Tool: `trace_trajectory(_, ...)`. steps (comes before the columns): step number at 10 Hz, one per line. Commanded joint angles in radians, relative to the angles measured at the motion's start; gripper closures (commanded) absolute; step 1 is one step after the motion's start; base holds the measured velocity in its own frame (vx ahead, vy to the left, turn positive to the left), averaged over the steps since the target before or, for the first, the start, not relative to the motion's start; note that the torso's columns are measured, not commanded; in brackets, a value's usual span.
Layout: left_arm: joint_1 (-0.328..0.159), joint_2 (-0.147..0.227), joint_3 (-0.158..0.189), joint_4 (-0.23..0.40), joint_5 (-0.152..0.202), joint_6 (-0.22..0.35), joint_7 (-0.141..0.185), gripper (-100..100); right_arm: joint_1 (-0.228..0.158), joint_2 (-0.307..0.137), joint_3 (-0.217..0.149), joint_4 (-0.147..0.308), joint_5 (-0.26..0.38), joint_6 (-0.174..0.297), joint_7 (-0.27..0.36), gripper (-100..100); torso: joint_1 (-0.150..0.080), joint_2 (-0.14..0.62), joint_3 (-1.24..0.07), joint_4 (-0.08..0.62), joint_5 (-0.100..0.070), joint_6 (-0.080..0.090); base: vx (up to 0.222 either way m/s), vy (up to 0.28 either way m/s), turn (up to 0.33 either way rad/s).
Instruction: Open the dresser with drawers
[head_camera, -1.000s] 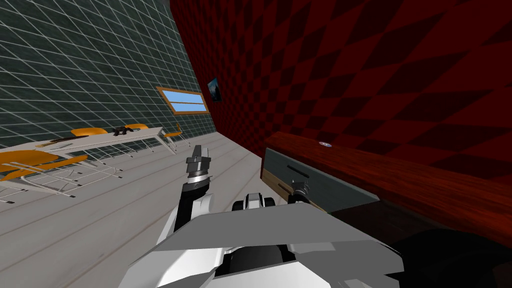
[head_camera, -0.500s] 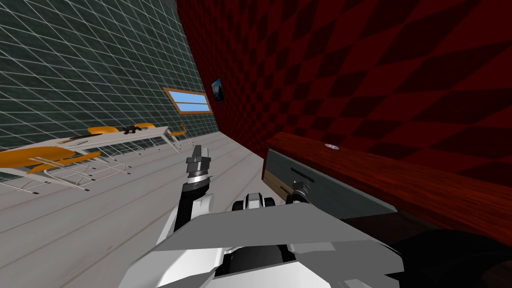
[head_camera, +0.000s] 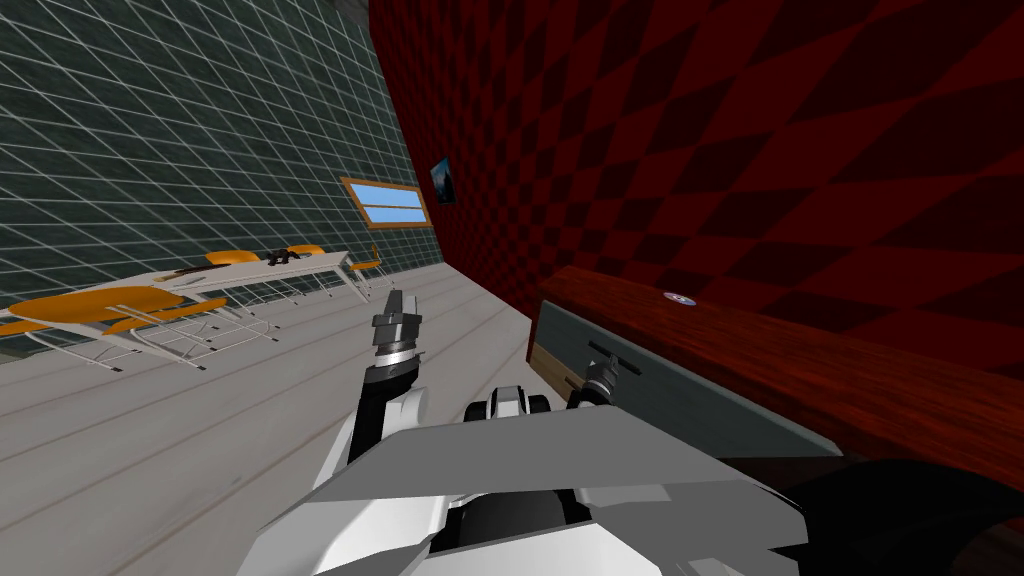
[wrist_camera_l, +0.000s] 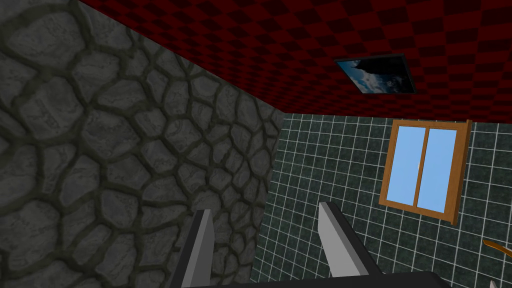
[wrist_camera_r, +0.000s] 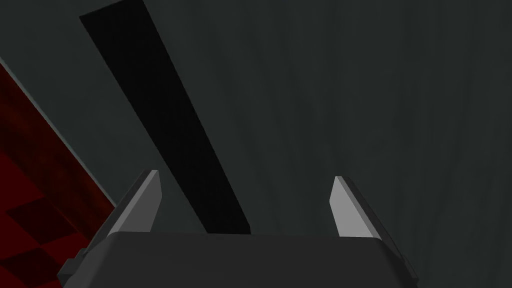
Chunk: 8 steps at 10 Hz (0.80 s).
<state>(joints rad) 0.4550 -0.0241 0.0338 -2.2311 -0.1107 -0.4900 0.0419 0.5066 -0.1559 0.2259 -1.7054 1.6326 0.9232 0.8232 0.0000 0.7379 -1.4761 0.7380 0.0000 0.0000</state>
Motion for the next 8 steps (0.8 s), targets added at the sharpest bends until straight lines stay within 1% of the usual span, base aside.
trace_trajectory(1, 0.0, 0.0, 0.0, 0.0, 0.0, 0.0, 0.0, 0, -0.017, -0.004, 0.016, 0.03, 0.063, 0.057, 0.036, -100, 0.0, 0.0, 0.0, 0.0, 0.0, 0.0, 0.033, 0.008, 0.06)
trace_trajectory(3, 0.0, 0.0, 0.0, 0.0, 0.0, 0.0, 0.0, 0, -0.026, -0.009, 0.027, 0.047, 0.102, 0.09, 0.057, -100, 0.0, 0.0, 0.0, 0.0, 0.0, 0.0, 0.034, 0.008, 0.052)
trace_trajectory(4, 0.0, 0.0, 0.0, 0.0, 0.0, 0.0, 0.0, 0, -0.022, -0.007, 0.023, 0.04, 0.088, 0.077, 0.05, -100, 0.0, 0.0, 0.0, 0.0, 0.0, 0.0, 0.015, 0.003, 0.012)
trace_trajectory(5, 0.0, 0.0, 0.0, 0.0, 0.0, 0.0, 0.0, 0, -0.019, -0.004, 0.021, 0.02, 0.084, 0.074, 0.072, -100, 0.0, 0.001, 0.001, 0.0, 0.0, 0.0, 0.064, -0.078, -0.01)
trace_trajectory(6, 0.0, 0.0, 0.0, 0.0, 0.0, 0.0, 0.0, 0, -0.021, -0.005, 0.022, 0.03, 0.086, 0.077, 0.061, -100, -0.005, -0.002, -0.001, 0.0, -0.001, 0.0, 0.041, -0.052, 0.006)
trace_trajectory(7, 0.0, 0.0, 0.0, 0.0, 0.0, 0.0, 0.0, 0, -0.021, -0.005, 0.022, 0.028, 0.086, 0.076, 0.064, 100, -0.001, 0.0, 0.0, 0.0, -0.001, 0.0, 0.006, -0.009, 0.0)
trace_trajectory(8, 0.0, 0.0, 0.0, 0.0, 0.0, 0.0, 0.0, 0, -0.009, 0.003, 0.034, 0.012, 0.095, 0.082, 0.072, 100, 0.002, 0.002, 0.001, 0.0, 0.001, 0.0, -0.07, 0.074, -0.024)
